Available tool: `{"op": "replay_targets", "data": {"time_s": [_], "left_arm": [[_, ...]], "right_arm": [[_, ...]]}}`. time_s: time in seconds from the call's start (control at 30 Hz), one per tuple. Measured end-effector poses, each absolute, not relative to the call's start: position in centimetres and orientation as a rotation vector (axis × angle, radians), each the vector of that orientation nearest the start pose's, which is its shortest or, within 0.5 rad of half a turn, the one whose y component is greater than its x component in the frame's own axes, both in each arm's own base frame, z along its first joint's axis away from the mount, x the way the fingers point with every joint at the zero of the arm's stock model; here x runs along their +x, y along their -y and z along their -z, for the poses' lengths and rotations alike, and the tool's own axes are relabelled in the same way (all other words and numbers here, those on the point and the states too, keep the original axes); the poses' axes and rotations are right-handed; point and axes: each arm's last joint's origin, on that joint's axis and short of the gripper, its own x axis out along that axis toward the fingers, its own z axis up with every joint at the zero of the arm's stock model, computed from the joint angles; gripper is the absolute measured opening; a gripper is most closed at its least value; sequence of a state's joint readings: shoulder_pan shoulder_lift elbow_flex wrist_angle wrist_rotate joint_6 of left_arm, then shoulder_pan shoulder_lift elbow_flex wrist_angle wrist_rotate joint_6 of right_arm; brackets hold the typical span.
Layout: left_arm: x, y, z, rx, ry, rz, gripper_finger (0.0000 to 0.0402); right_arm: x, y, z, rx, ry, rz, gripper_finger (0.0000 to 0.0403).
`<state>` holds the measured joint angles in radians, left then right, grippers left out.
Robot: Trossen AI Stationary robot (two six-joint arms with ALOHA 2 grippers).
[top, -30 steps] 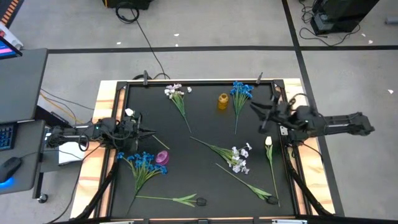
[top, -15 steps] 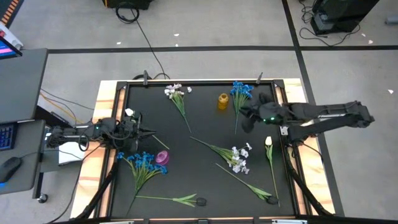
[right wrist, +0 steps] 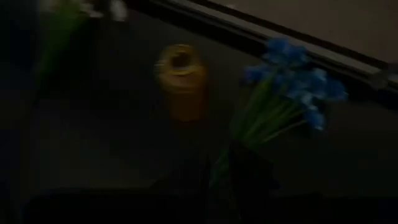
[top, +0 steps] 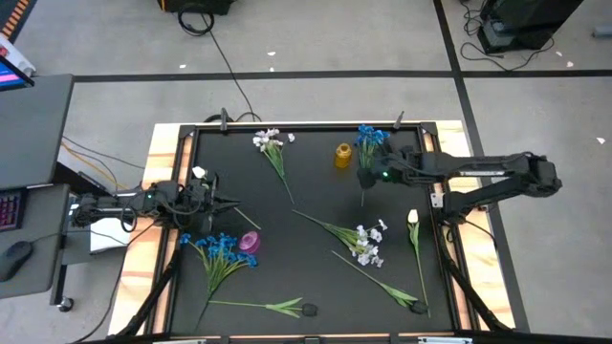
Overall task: Sort flowers into vase by color
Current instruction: Put the top blue flowers into the violet vase
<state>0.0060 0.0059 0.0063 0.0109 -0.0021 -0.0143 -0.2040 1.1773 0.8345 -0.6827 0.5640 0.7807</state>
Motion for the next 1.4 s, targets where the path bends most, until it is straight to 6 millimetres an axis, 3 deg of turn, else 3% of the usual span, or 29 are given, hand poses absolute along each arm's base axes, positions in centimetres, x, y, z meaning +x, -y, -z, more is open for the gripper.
{"op": "replay_targets", "data": {"time_s": [0.27,0.53,0.7,0.93,1.4], "left_arm": [[9.8,-0.1,-16.6,-0.014,0.011,-0.008,0.0034],[9.8,-0.1,-16.6,-0.014,0.011,-0.008,0.0034],[9.8,-0.1,-16.6,-0.014,0.011,-0.008,0.0034],[9.8,-0.1,-16.6,-0.014,0.011,-0.008,0.0034],[9.8,-0.1,-16.6,-0.014,0.011,-0.008,0.0034]], "right_arm": [[21.4,10.2,-21.1,0.581,-0.824,1.21,0.0083],[21.9,13.4,-17.4,0.71,-0.961,1.223,0.0163],[22.4,14.1,-16.1,0.709,-0.973,1.245,0.0193],[23.9,14.8,-14.7,0.747,-0.914,1.167,0.0201],[23.5,14.6,-14.2,0.713,-0.988,1.205,0.02]]}}
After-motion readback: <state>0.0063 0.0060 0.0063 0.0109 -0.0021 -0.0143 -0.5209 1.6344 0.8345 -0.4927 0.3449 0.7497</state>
